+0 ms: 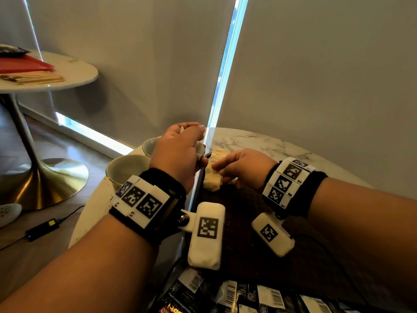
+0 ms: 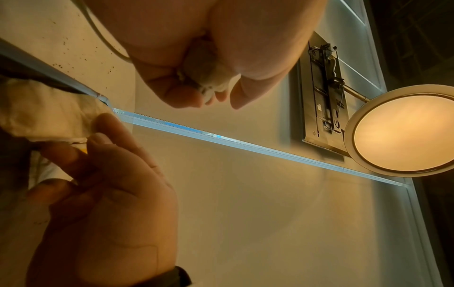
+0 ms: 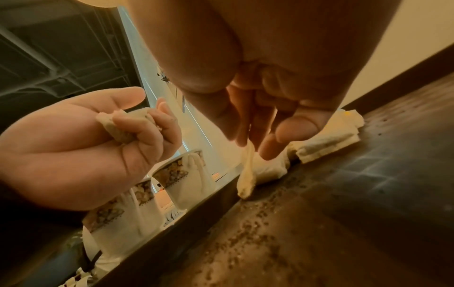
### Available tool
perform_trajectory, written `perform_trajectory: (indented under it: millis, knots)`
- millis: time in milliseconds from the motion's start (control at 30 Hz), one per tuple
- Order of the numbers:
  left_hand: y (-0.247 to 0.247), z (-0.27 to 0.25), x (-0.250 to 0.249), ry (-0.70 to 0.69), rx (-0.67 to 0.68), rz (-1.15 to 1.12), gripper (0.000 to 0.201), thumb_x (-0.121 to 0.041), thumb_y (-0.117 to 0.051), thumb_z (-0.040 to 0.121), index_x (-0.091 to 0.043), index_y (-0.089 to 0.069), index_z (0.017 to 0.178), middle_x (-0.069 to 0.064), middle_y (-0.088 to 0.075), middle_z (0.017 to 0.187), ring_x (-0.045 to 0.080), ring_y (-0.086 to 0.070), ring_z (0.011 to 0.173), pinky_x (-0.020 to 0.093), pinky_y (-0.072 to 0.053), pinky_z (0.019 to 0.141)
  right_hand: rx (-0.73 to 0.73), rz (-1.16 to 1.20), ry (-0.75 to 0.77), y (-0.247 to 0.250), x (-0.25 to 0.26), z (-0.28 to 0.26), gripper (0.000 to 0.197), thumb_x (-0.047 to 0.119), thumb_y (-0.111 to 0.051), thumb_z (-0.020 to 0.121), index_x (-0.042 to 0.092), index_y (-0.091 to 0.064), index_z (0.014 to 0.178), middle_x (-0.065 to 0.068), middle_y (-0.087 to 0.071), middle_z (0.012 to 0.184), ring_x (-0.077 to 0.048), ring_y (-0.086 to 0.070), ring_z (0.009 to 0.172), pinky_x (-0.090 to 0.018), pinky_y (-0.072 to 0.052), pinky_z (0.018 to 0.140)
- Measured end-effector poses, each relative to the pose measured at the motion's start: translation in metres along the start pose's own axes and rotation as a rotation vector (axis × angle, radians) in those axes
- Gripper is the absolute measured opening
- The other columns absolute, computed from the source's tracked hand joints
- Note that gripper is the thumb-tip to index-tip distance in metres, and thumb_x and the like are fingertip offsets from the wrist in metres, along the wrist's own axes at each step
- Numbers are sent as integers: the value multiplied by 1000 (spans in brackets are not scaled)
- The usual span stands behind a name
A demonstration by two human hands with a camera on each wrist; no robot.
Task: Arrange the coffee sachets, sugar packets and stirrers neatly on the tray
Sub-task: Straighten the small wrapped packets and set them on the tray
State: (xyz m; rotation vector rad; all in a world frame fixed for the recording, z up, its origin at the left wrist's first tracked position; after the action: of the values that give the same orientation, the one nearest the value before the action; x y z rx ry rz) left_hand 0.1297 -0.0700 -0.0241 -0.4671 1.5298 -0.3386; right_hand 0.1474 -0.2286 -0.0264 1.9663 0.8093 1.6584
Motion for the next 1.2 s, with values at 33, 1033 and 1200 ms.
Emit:
perform_trajectory:
  millis: [33, 1033, 1200]
  knots:
    - [0, 0, 0, 1, 0, 1, 6, -20, -63, 95, -20, -63, 102, 5, -59, 96, 17, -55, 76, 23, -48, 50, -11, -22, 3, 0, 0, 1, 24, 7, -64, 91, 26, -78, 95, 4, -75, 94, -11, -70, 82, -24, -53, 61]
    - [-2, -1, 0, 124, -1, -167, 14, -20, -50, 93, -11, -58, 88, 8, -57, 82, 19, -55, 66, 28, -47, 52, 111, 60, 4, -17, 3, 0, 18, 7, -63, 92, 16, -73, 103, -7, -74, 105, -20, -70, 98, -35, -58, 88]
    - [-4, -2, 0, 158, 18, -220, 16, -21, -48, 90, -7, -55, 92, 11, -54, 86, 20, -53, 63, 26, -43, 49, 111, 91, 51, -14, 1, -2, 15, 7, -64, 92, 19, -72, 94, -12, -74, 104, -21, -70, 93, -32, -58, 82]
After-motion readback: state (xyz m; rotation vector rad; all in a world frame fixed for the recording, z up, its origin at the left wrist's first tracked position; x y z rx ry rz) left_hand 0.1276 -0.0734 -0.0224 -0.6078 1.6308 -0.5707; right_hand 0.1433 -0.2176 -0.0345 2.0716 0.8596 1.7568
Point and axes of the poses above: each hand's wrist, its own z-axis towards the middle knuckle, its own y-axis out of the back of the hand, x = y × z, the point moved 2 cm from there along z, towards the middle knuckle
